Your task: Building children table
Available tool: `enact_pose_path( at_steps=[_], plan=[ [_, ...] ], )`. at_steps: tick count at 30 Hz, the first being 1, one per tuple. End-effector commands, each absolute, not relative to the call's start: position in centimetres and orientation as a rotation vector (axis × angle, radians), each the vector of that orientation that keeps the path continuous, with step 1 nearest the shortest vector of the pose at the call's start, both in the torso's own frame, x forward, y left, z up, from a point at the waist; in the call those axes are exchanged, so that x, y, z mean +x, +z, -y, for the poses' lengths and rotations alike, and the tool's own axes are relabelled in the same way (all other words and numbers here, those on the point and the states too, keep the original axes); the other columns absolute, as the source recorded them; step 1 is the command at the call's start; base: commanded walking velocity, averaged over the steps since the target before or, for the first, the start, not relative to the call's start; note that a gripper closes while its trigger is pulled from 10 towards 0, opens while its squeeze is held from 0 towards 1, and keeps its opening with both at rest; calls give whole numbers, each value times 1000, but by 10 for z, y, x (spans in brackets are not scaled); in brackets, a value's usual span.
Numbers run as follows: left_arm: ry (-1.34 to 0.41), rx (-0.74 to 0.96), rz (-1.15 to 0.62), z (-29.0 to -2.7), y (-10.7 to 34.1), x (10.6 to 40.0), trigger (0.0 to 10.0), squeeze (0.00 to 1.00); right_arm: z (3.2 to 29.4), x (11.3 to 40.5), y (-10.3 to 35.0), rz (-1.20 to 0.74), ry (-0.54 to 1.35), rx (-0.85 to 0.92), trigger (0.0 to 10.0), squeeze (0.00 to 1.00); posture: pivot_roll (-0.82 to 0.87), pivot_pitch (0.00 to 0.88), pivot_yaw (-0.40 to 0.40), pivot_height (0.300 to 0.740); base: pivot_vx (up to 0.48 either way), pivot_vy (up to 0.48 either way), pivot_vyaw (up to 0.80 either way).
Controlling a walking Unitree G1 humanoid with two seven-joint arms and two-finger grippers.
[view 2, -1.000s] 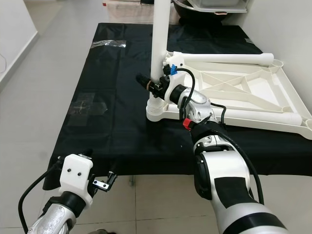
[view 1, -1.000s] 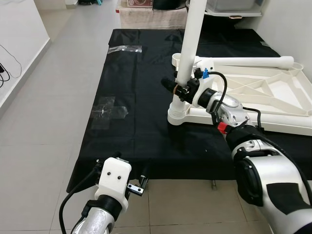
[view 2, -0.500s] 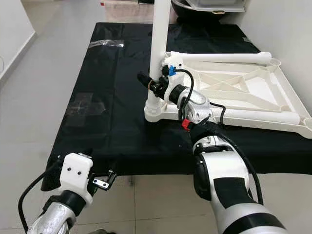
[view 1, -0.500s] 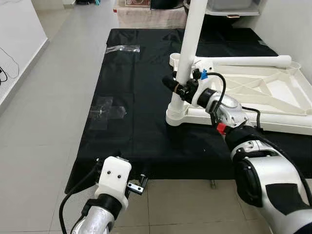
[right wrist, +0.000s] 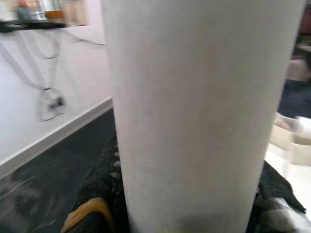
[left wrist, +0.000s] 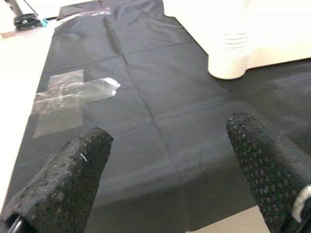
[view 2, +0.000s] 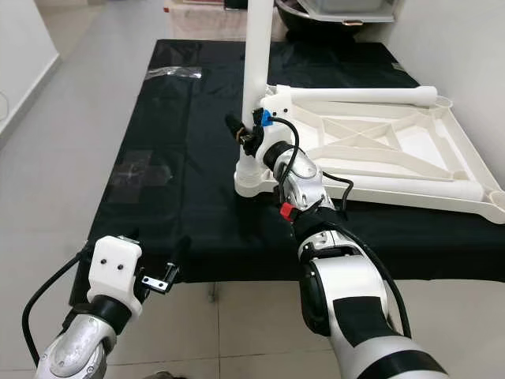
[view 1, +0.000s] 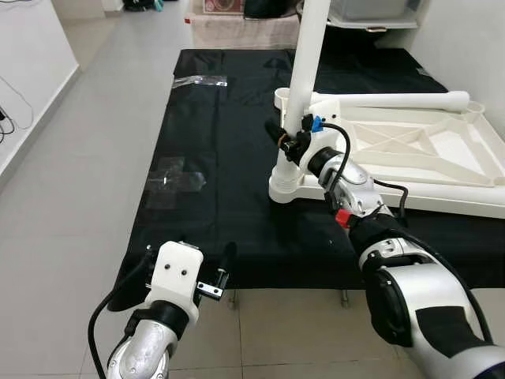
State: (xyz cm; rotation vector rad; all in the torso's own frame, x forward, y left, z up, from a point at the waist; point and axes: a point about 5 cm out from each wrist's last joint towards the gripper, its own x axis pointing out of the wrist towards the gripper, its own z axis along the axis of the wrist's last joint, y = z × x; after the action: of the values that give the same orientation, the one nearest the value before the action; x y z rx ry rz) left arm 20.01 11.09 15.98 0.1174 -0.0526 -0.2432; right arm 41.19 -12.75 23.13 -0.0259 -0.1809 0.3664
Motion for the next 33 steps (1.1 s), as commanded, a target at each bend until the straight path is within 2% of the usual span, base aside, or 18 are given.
enact_pose_path(
  at_steps=[1,9,17,19,20,21,22,33],
  plan=[
    [-245,122,30,-112,155,199,10000,0,147,412,208,86,134,-5,0,0,105,161,-65,740,0,0,0],
    [-256,119,32,-109,155,200,10000,0,152,406,210,142,-203,-6,0,0,103,163,-66,740,0,0,0],
    [-256,119,32,-109,155,201,10000,0,150,403,210,145,-345,6,0,0,105,162,-66,740,0,0,0],
    [-256,113,31,-109,155,201,10000,0,147,400,209,119,-493,41,0,0,106,162,-67,740,0,0,0],
    [-256,113,31,-109,155,201,10000,0,147,400,209,119,-493,41,0,0,106,162,-67,740,0,0,0],
    [-284,102,26,-105,154,198,10000,0,144,398,208,87,-635,58,0,0,105,155,-65,740,0,0,0],
    [-297,101,25,-103,153,197,10000,0,142,397,207,71,-672,67,0,0,105,155,-65,740,0,0,0],
    [-434,25,84,-87,163,187,10000,0,130,393,209,62,-754,97,0,0,112,141,-66,740,0,0,0]
  ],
)
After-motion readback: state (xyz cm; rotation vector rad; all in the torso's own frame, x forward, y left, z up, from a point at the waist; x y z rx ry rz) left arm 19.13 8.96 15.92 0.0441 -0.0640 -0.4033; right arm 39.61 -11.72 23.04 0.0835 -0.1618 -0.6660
